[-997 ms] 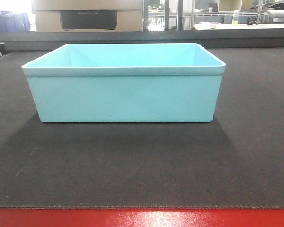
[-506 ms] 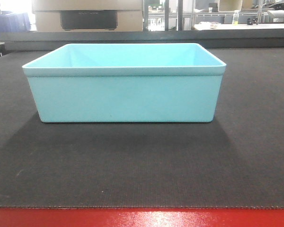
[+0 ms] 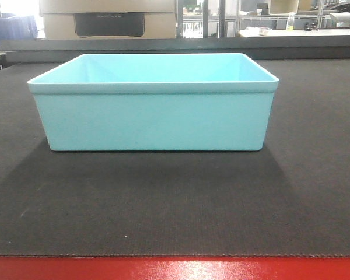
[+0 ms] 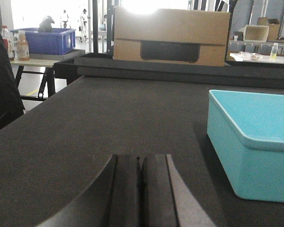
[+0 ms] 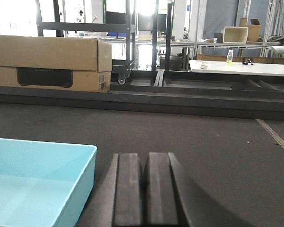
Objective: Fetch blue bin and place on conveyor start
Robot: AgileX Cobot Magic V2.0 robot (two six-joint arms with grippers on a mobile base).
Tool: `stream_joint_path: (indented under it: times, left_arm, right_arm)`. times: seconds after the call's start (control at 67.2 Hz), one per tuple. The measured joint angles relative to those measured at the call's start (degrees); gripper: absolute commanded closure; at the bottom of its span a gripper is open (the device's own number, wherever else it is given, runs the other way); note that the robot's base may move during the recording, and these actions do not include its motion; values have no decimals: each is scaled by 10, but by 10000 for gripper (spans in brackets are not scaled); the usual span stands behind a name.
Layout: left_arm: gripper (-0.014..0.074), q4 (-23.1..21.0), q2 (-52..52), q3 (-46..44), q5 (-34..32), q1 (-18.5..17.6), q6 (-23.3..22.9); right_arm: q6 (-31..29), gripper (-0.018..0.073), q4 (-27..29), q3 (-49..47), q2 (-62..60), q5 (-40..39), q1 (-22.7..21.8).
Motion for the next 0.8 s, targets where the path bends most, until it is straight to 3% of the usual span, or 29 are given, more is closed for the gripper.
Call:
stream_joint_path:
  times: [0.803]
  left_arm:
    - [707, -1, 0, 3, 3, 0, 0]
  right_arm:
    - [0, 721, 0, 0, 0, 0, 0]
